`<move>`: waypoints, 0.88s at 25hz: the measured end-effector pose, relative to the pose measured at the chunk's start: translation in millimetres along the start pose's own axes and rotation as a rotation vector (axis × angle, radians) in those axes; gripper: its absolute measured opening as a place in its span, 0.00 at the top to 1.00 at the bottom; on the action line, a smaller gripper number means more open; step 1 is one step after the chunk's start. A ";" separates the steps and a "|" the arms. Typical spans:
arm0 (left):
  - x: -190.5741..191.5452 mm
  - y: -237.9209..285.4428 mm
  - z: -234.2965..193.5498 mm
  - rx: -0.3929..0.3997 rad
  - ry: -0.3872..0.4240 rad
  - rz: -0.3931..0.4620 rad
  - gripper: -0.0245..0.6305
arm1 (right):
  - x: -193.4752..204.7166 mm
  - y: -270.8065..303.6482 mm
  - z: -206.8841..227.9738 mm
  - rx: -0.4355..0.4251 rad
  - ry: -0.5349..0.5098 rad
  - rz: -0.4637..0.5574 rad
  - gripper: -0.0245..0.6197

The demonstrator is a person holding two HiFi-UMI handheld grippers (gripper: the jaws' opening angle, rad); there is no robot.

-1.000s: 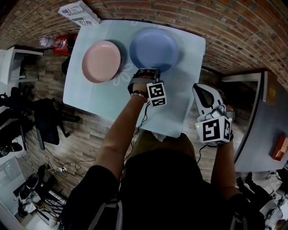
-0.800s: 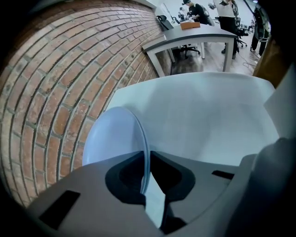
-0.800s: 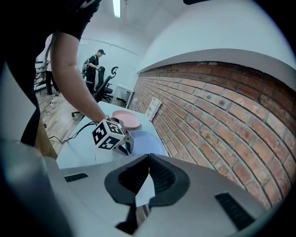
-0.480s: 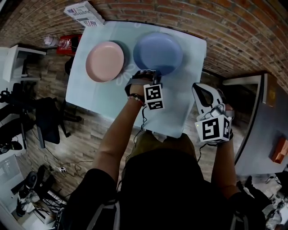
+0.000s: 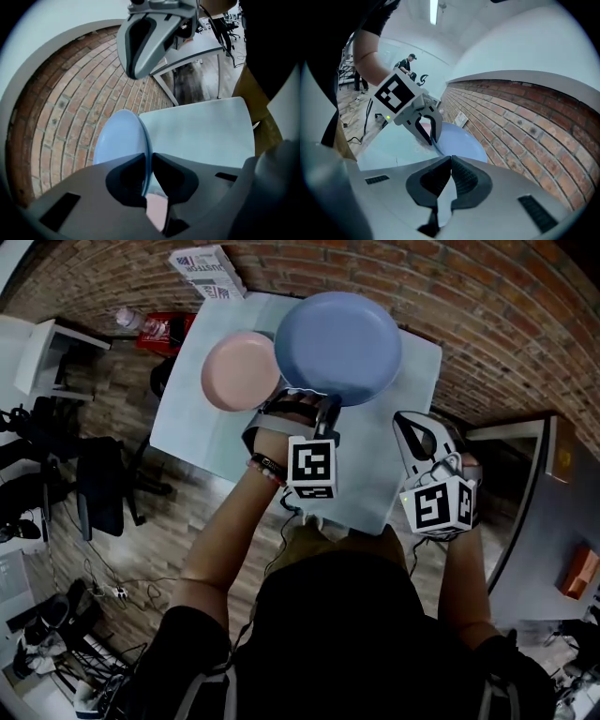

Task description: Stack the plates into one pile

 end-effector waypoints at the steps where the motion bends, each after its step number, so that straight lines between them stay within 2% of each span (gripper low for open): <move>1: -0.1 -11.2 -2.3 -0.007 0.005 0.005 0.88 | -5.0 0.7 0.8 0.003 0.000 0.009 0.91; 5: 5.8 -43.2 -4.2 -0.031 0.003 0.024 0.88 | -25.9 5.2 -0.7 0.005 -0.003 0.040 0.91; 9: 24.5 -51.2 -1.0 -0.039 -0.032 0.030 0.88 | -42.4 14.1 -13.0 -0.011 -0.016 0.049 0.91; 22: 151.8 -44.5 30.7 0.008 -0.173 -0.101 0.86 | -103.0 71.4 -57.3 -0.108 0.011 0.101 0.91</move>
Point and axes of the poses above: the fingertips, and each gripper's own axes: y forward along the fingers, z to its right, x out of its underside, the point moved 2 cm from there along -y, backward along the fingers, and after that the axes turned 2 degrees about x, right-handed, at the moved point
